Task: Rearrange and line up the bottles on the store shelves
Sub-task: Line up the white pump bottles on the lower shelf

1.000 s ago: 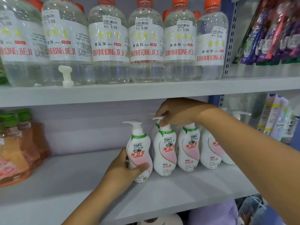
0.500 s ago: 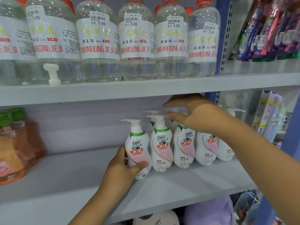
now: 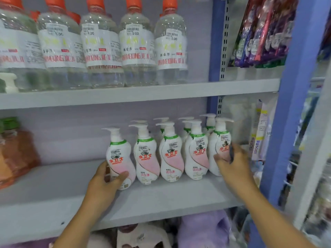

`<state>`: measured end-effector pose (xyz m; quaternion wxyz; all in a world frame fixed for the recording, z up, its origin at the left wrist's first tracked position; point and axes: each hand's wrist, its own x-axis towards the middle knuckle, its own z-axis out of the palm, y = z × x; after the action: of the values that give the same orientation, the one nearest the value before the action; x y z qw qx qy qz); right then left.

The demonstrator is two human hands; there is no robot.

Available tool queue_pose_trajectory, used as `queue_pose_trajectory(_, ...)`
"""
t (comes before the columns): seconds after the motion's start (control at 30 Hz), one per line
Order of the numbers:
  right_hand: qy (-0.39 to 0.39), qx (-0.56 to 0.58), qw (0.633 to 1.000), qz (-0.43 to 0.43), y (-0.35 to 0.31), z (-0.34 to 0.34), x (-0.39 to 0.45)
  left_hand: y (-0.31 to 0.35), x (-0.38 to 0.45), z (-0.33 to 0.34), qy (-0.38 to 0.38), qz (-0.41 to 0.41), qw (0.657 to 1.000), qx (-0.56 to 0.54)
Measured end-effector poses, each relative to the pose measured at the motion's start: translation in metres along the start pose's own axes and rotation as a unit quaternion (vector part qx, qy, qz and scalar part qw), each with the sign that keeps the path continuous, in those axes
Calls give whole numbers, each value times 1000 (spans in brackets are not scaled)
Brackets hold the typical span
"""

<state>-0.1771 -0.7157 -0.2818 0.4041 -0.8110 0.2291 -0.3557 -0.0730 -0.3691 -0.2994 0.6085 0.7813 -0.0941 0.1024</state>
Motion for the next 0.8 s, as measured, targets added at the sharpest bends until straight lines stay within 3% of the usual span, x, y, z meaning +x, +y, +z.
queue_pose_trajectory(0.17,-69,25,997,1,23,9,7,6,-5,0,2,-4,1000,18)
queue_pose_trajectory(0.8,-31,12,999,-25,19,12,2,-2,-1,-4,-11,-9,1000,12)
